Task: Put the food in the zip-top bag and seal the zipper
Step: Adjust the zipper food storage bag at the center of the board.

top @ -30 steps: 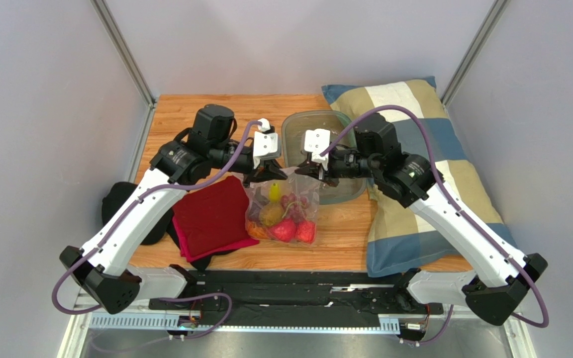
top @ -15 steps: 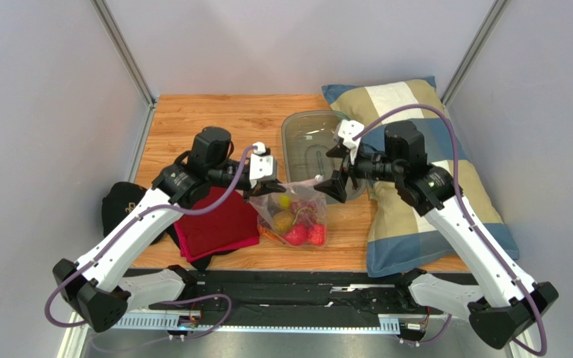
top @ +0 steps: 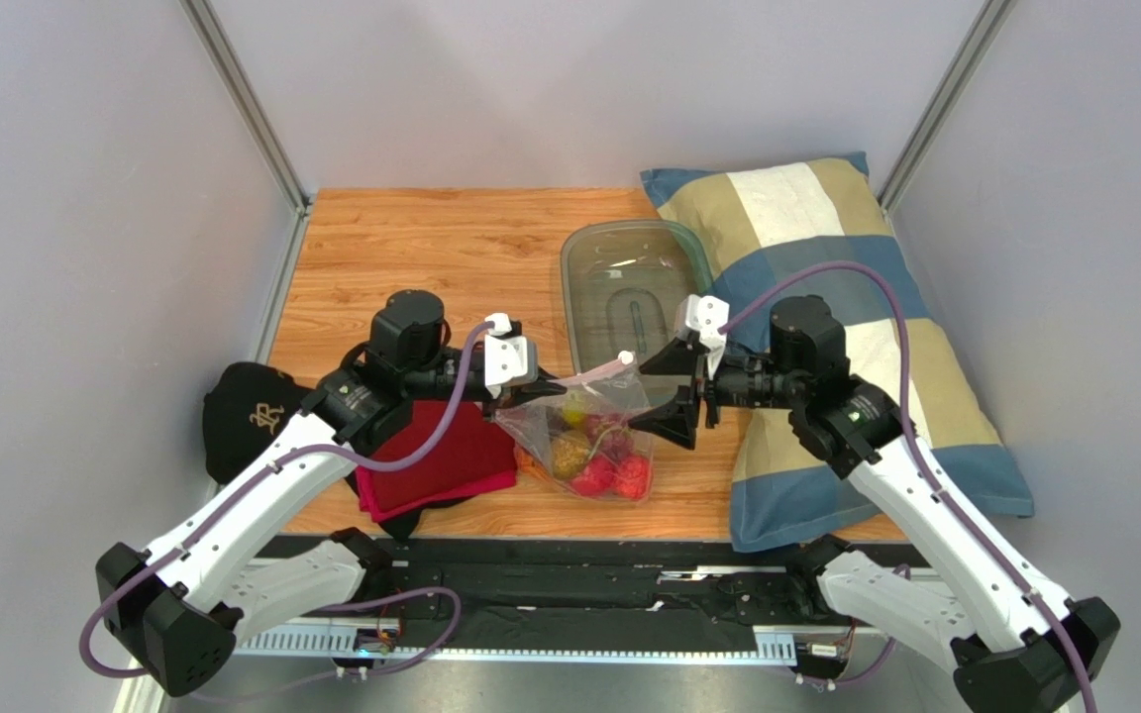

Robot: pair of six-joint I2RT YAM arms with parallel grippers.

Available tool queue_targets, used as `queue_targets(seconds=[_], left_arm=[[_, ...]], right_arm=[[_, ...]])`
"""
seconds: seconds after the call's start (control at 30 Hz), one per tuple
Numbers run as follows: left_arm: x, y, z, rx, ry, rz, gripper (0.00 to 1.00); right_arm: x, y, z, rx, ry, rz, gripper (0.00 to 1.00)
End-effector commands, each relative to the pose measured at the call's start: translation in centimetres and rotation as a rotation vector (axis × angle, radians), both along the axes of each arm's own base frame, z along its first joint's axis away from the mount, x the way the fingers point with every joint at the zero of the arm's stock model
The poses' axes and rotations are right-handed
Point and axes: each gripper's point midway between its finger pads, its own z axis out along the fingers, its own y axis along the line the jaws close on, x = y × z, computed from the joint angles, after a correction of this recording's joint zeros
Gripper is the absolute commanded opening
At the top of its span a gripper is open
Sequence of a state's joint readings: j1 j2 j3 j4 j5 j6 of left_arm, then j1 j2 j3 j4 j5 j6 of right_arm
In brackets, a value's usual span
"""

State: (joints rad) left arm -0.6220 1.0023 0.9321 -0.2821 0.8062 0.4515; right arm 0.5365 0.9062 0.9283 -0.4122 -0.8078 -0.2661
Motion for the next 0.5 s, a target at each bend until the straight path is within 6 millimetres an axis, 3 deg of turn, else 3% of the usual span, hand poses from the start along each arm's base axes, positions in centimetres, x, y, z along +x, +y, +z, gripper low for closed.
queue_targets(seconds=[0.0,0.07,0.27,0.4,0.47], left_arm=[[-1.1,-0.3,2.5,-0.069,-0.132,-0.082,0.0],[-1.4,0.0,2.2,-0.059,-0.178,-0.103,0.0],[-2.2,0.5,1.2,-0.034,-0.221,-0.142,0.0],[-1.9,0.4,1.0,-0.029,-0.216,-0.13,0.0],[-1.8,0.4,1.0,-0.029,-0.212,-0.125,0.0]], right_arm=[[1.0,1.3,2.2,0.06,-0.033,0.017,0.8],[1.9,1.4,1.9,0.043,-0.006,-0.012,0.8],[1.5,1.9,2.6,0.056,0.004,0.052,0.74],[0.4,2.2,3.6,0.076,0.004,0.119,0.52],[0.3,2.2,3.7,0.078,-0.002,0.128,0.46]])
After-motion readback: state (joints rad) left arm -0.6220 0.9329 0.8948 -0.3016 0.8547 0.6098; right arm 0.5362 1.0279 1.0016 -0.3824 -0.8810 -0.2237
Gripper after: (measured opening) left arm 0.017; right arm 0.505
